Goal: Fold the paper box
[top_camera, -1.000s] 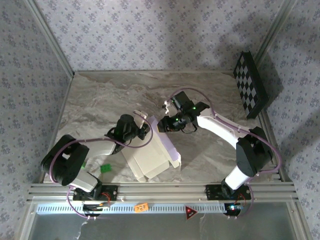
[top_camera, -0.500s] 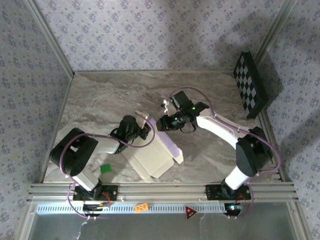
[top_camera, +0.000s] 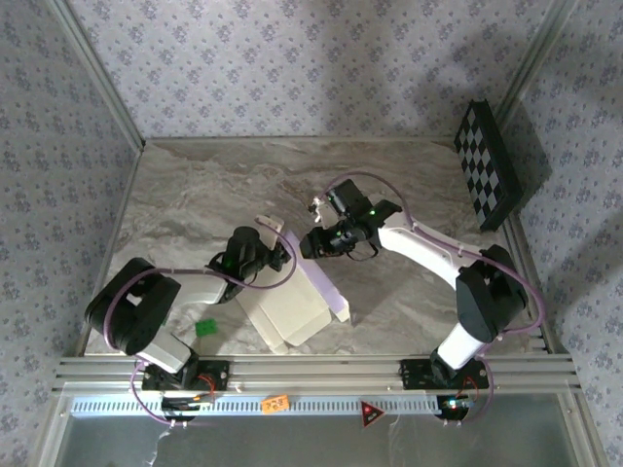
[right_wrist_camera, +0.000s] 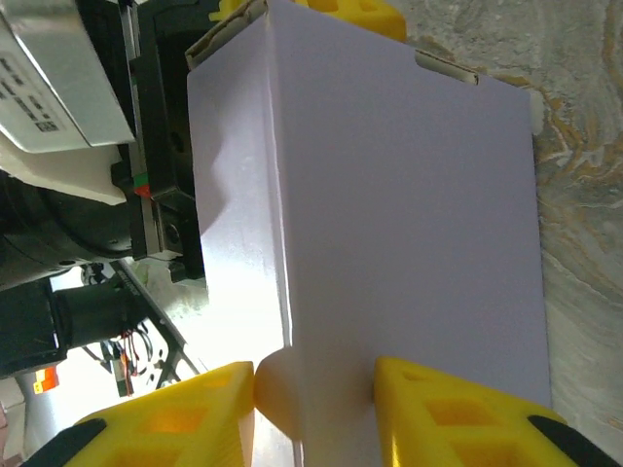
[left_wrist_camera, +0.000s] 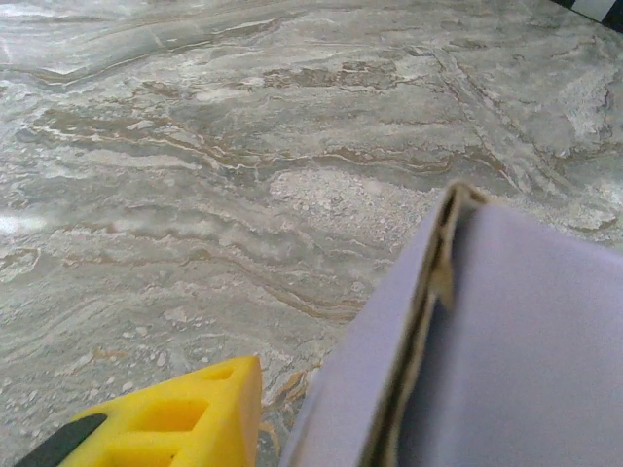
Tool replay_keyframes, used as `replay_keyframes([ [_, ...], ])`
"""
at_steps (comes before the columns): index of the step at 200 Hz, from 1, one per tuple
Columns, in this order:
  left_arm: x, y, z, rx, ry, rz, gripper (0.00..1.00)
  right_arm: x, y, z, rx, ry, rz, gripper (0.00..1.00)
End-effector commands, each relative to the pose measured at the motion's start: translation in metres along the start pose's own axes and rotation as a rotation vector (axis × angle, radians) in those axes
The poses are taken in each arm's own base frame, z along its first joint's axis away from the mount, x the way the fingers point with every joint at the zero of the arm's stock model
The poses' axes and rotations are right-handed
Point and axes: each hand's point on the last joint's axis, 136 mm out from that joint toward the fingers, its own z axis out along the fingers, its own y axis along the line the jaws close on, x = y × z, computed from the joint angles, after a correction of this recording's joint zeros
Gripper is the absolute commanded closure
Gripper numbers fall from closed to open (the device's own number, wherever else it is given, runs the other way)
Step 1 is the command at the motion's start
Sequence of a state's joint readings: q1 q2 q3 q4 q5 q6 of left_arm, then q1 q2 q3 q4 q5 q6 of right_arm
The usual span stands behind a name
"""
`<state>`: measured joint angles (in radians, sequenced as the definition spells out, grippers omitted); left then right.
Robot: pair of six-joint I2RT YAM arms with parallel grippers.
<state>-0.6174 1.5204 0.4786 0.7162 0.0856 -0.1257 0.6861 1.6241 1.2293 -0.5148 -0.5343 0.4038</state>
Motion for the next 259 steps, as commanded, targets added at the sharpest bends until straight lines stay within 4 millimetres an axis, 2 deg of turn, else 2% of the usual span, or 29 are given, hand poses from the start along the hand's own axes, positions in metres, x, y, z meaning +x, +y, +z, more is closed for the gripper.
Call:
replay_keyframes([
  [1, -0.043, -0.009, -0.011, 0.033, -0.169, -0.036, 0.60, 0.009, -0.007, 0.008, 0.022, 0.045, 0.036, 0.63],
  [34, -0.046, -0.006, -0.016, 0.024, -0.230, -0.097, 0.58, 0.009, -0.007, 0.009, 0.020, 0.045, 0.036, 0.63],
  [54, -0.043, -0.005, -0.016, 0.024, -0.229, -0.100, 0.61, 0.009, -0.008, 0.008, 0.019, 0.044, 0.038, 0.64],
  [70, -0.041, -0.005, -0.016, 0.021, -0.225, -0.096, 0.70, 0.009, -0.009, 0.009, 0.020, 0.044, 0.040, 0.64],
  [88, -0.040, -0.005, -0.016, 0.020, -0.223, -0.088, 0.91, 0.009, -0.010, 0.008, 0.023, 0.041, 0.042, 0.64],
  [102, -0.040, -0.005, -0.016, 0.020, -0.224, -0.081, 0.99, 0.007, -0.010, 0.006, 0.027, 0.034, 0.041, 0.64],
  [121, -0.040, -0.002, -0.014, 0.001, -0.209, -0.081, 1.00, 0.003, -0.009, 0.000, 0.043, 0.011, 0.031, 0.62],
  [152, -0.035, 0.020, -0.012, -0.139, -0.153, -0.103, 1.00, -0.008, -0.013, -0.022, 0.104, -0.067, 0.016, 0.55],
  [169, -0.036, 0.030, -0.012, -0.208, -0.131, -0.117, 0.96, -0.012, -0.018, -0.036, 0.150, -0.113, 0.016, 0.53],
  [187, -0.037, 0.035, -0.015, -0.239, -0.120, -0.126, 0.86, -0.015, -0.026, -0.054, 0.195, -0.166, 0.021, 0.52],
  [218, -0.042, 0.024, -0.021, -0.186, -0.126, -0.096, 0.57, -0.023, -0.035, -0.083, 0.255, -0.255, 0.032, 0.51],
  [225, -0.042, 0.020, -0.023, -0.166, -0.117, -0.085, 0.53, -0.025, -0.035, -0.090, 0.262, -0.277, 0.031, 0.51],
  [227, -0.041, 0.020, -0.024, -0.165, -0.111, -0.083, 0.52, -0.018, -0.042, -0.087, 0.274, -0.263, 0.043, 0.51],
  [235, -0.039, 0.018, -0.027, -0.159, -0.093, -0.079, 0.50, -0.018, -0.044, -0.092, 0.286, -0.278, 0.045, 0.51],
  [259, -0.036, 0.013, -0.044, -0.142, -0.044, -0.066, 0.46, -0.016, -0.046, -0.112, 0.334, -0.321, 0.053, 0.50],
])
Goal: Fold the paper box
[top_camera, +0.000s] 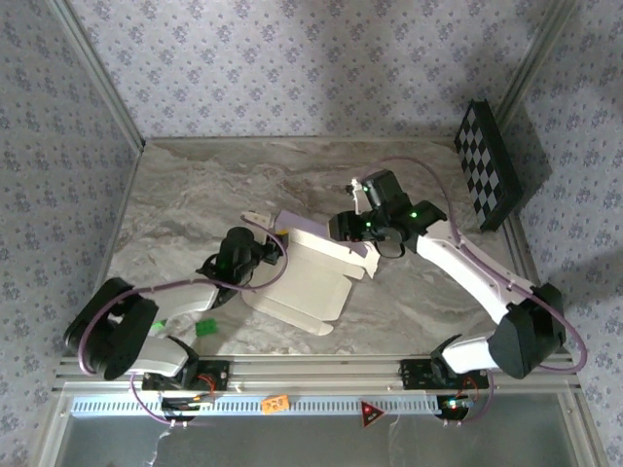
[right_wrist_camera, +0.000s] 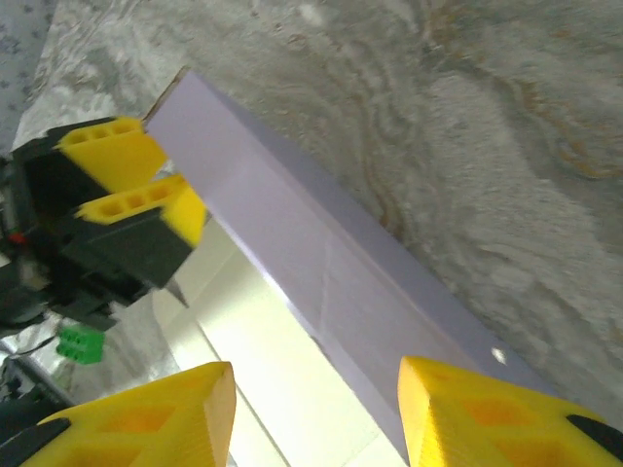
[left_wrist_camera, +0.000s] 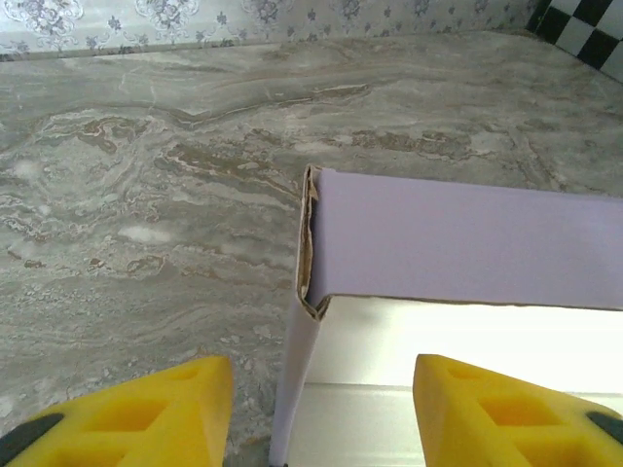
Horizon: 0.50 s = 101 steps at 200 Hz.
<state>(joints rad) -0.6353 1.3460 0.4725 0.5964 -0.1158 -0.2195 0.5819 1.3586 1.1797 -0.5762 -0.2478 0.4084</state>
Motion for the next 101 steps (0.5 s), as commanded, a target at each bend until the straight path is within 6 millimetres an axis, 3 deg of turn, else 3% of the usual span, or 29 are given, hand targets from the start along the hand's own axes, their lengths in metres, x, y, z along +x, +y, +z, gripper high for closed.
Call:
replay_keyframes([
  [1, -0.006, -0.006, -0.016, 0.030, 0.035, 0.023, 0.46, 0.003, -0.016, -0.017, 0.088, -0.024, 0.024, 0.50],
  [51, -0.038, 0.004, -0.052, 0.009, 0.060, -0.009, 0.34, 0.005, -0.024, -0.036, 0.131, -0.074, 0.154, 0.50],
  [82, -0.059, 0.020, -0.043, 0.011, 0.160, -0.157, 0.34, 0.012, -0.016, -0.032, 0.079, -0.062, 0.252, 0.50],
  [101, -0.066, 0.019, -0.029, 0.053, 0.257, -0.227, 0.33, 0.017, -0.014, -0.028, 0.076, -0.074, 0.299, 0.48],
])
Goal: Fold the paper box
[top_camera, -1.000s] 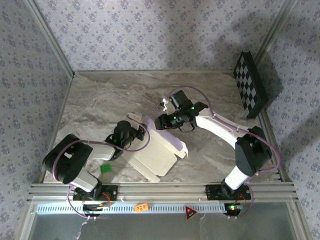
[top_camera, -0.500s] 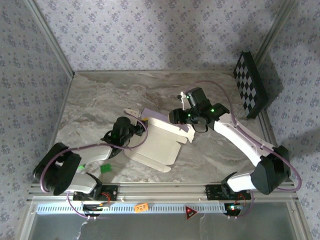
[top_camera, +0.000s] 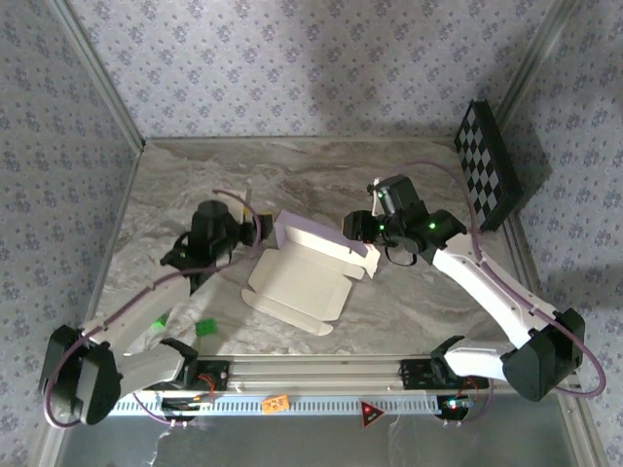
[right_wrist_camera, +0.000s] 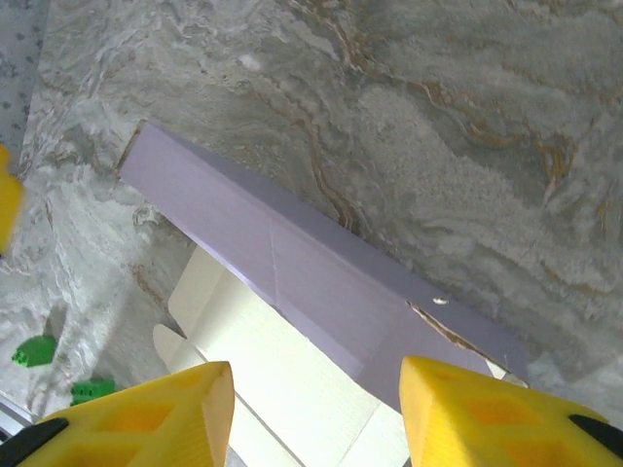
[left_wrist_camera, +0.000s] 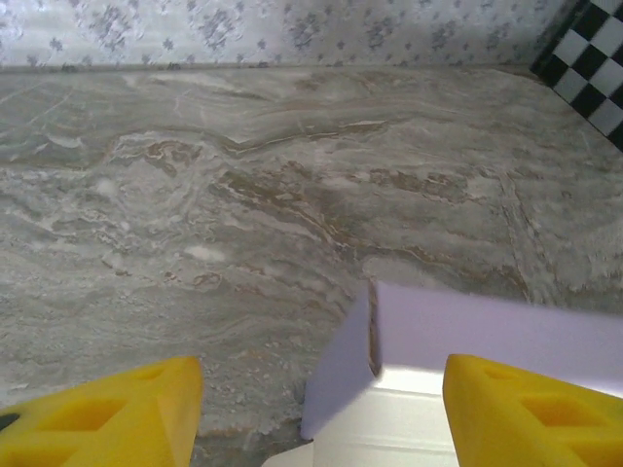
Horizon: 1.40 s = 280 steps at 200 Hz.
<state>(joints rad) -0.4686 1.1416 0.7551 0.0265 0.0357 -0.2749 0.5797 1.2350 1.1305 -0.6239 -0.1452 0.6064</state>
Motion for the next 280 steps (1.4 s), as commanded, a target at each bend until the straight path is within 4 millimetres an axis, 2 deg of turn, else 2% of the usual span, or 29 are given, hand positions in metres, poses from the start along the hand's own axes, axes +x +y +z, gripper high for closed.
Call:
replay_keyframes([
  [1, 0.006, -0.008, 0.009, 0.074, 0.185, -0.108, 0.33, 0.011, -0.001, 0.001, 0.002, 0.003, 0.105, 0.48],
  [18, 0.004, -0.019, 0.023, 0.156, 0.269, -0.137, 0.32, 0.013, -0.002, 0.006, -0.005, -0.009, 0.161, 0.42],
  [39, 0.015, -0.029, 0.042, 0.227, 0.375, -0.181, 0.32, 0.017, -0.003, 0.012, 0.007, -0.001, 0.202, 0.31],
  [68, 0.037, -0.031, 0.057, 0.254, 0.488, -0.222, 0.32, 0.021, -0.011, 0.019, 0.043, -0.020, 0.249, 0.29],
  [90, 0.055, -0.028, 0.062, 0.243, 0.563, -0.252, 0.37, 0.025, -0.009, 0.029, 0.018, -0.001, 0.269, 0.30],
  [129, 0.065, -0.035, 0.059, 0.276, 0.605, -0.314, 0.43, 0.029, -0.010, 0.048, 0.006, 0.029, 0.290, 0.31],
  [189, 0.078, -0.039, 0.048, 0.268, 0.642, -0.370, 0.46, 0.026, -0.010, 0.063, -0.059, 0.021, 0.311, 0.37],
  [280, 0.086, -0.045, 0.031, 0.239, 0.675, -0.356, 0.46, 0.011, -0.011, 0.070, -0.191, 0.008, 0.359, 0.63],
])
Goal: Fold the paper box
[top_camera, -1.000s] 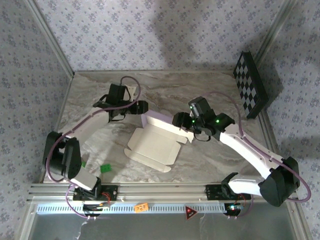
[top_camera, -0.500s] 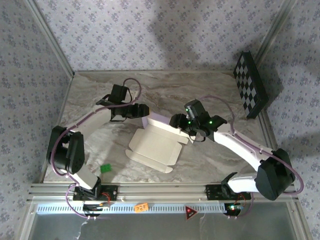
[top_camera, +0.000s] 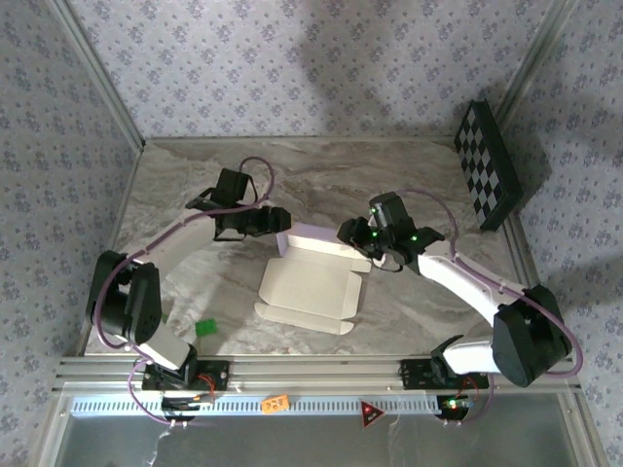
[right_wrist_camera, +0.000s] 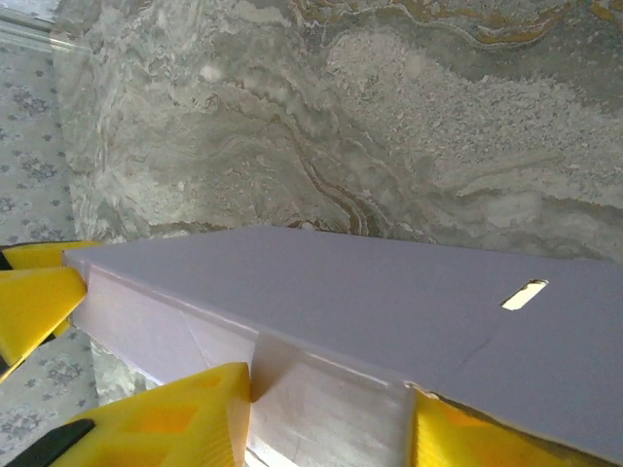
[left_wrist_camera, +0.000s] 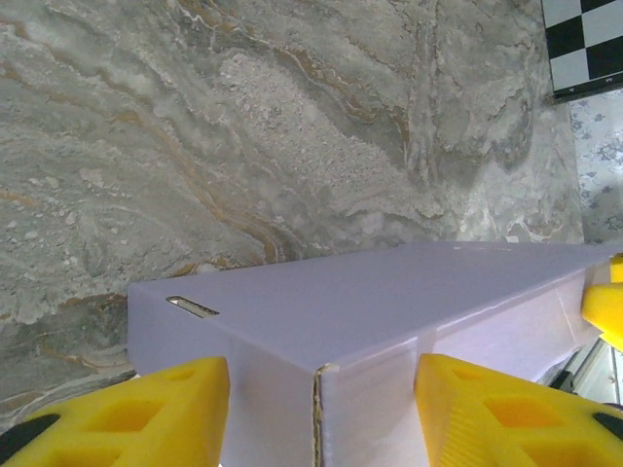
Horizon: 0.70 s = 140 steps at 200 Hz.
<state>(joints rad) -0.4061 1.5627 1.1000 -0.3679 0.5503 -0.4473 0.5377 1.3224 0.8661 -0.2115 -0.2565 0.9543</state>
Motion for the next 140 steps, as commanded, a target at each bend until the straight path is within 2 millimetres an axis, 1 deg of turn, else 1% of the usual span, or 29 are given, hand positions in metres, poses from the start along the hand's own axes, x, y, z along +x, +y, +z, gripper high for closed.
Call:
replay_keyframes([
  [1, 0.030, 0.004, -0.002, -0.039, 0.087, -0.037, 0.45, -0.004, 0.012, 0.003, -0.086, 0.013, -0.005, 0.63],
  [20, 0.035, 0.001, -0.007, -0.040, 0.086, -0.033, 0.43, -0.008, 0.012, 0.003, -0.122, 0.039, -0.009, 0.65],
  [46, 0.047, -0.002, -0.010, -0.035, 0.107, -0.036, 0.43, -0.014, 0.016, 0.008, -0.202, 0.102, -0.016, 0.68],
  [84, 0.066, -0.006, -0.013, -0.030, 0.127, -0.041, 0.42, -0.022, 0.029, 0.017, -0.282, 0.203, -0.047, 0.71],
  [110, 0.070, -0.011, -0.022, -0.020, 0.110, -0.045, 0.41, -0.025, 0.031, 0.024, -0.292, 0.263, -0.078, 0.74],
  [135, 0.068, -0.017, -0.037, -0.025, 0.080, -0.023, 0.39, -0.023, 0.028, 0.031, -0.288, 0.352, -0.111, 0.74],
  [140, 0.067, -0.017, -0.040, -0.035, 0.072, -0.014, 0.38, -0.022, 0.027, 0.032, -0.282, 0.369, -0.107, 0.72],
])
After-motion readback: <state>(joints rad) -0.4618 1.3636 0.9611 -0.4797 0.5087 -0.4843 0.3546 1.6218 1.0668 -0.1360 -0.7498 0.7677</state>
